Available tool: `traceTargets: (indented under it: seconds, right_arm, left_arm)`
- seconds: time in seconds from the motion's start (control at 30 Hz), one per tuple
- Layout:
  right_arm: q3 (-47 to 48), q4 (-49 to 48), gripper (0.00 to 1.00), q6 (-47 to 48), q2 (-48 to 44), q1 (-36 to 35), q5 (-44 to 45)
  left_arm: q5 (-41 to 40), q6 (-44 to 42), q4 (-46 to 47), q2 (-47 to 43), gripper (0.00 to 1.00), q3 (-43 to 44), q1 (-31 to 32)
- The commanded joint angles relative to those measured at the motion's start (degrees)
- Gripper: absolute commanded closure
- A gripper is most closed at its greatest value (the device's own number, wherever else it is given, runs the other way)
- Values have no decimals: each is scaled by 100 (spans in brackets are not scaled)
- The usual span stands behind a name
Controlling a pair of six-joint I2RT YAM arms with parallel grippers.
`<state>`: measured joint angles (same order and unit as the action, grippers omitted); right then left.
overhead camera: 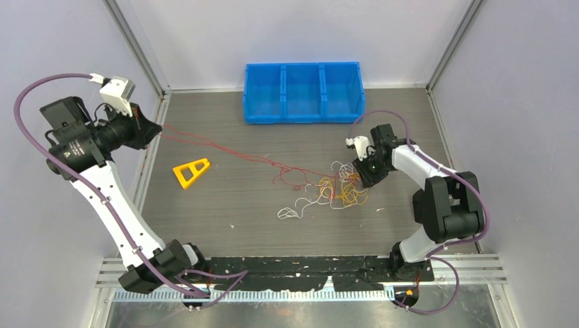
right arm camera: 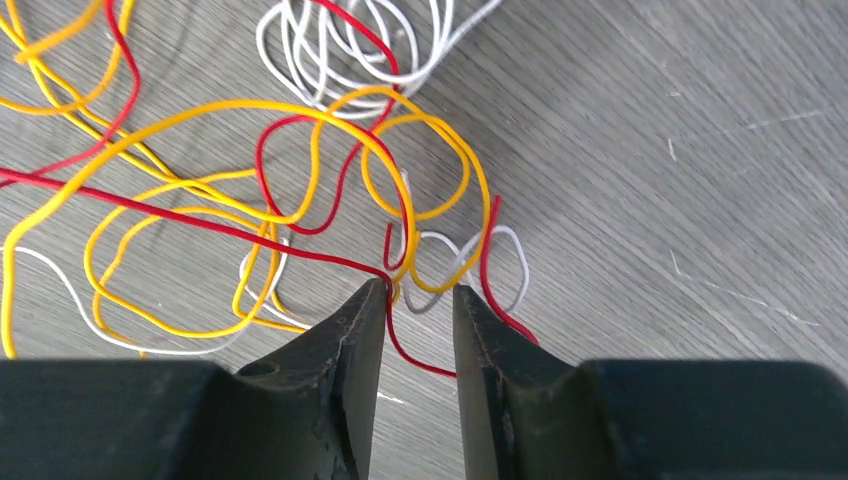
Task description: Untangle the cables
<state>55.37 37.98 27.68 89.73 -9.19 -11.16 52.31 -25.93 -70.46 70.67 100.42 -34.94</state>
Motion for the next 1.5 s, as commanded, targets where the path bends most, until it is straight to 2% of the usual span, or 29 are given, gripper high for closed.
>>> traceTargets:
  seconds: [0.0, 0.1, 0.17, 0.27, 0.3, 0.33, 0.4, 0.57, 0.67, 0.83, 1.0, 1.07, 1.17, 1.27, 1.33, 1.47]
  right_arm:
    - [10, 201, 63, 372, -163, 206, 67]
    - [47, 213, 67, 435, -133, 258, 37]
    - [135, 301, 63, 514, -147, 266, -13]
    - [378, 654, 40, 720, -419, 265, -798]
    - [466, 661, 36, 736, -543, 258, -993]
    - [505, 624, 26, 714, -786, 207, -1411]
    - [634, 467, 15, 559, -1062, -23, -1762]
    - [1036, -101, 11, -152, -1156, -1168, -2169]
    - [1188, -744, 11, -743, -807, -1761, -2178]
    - [1716, -1518, 14, -1196, 46, -2613, -2106]
    - [2185, -2259, 14, -1499, 1077, -2873, -2089]
    - [2325, -2350, 18, -1561, 1441, -2975, -1990]
    - [2419, -2267, 32, -1556, 1871, -3035, -1477]
    - [2170, -2179, 52, -1414, 1841, -2955, -959]
    - [1858, -2176, 60, -1359, 1635, -2833, -857]
    - [1340, -1992, 61, -1116, 1196, -2564, -850]
  left_arm:
    - [53, -16, 126, 111, 100, 311, -84]
    - [345, -52, -100, 136, 100, 282, -20]
    - [568, -48, -140, 77, 100, 228, 17]
    - [982, -101, -415, -2, 100, 160, 211]
    - [1045, -34, -422, -48, 100, 88, 324]
    - [1070, 56, -362, -119, 100, 1, 433]
    - [1028, 392, -24, -315, 100, -270, 680]
    - [924, 1158, 786, -595, 100, -748, 1170]
    - [961, 1486, 983, -593, 100, -721, 1242]
    - [1031, 1525, 871, -514, 100, -518, 1260]
    - [1029, 1474, 777, -510, 100, -394, 1264]
    - [992, 1563, 865, -532, 100, -337, 1261]
    - [845, 1699, 981, -515, 100, -78, 1219]
    - [856, 2118, 1293, -481, 100, 255, 936]
    - [937, 2479, 1589, -423, 100, 518, 712]
    - [1134, 3594, 2504, -189, 100, 1203, 315]
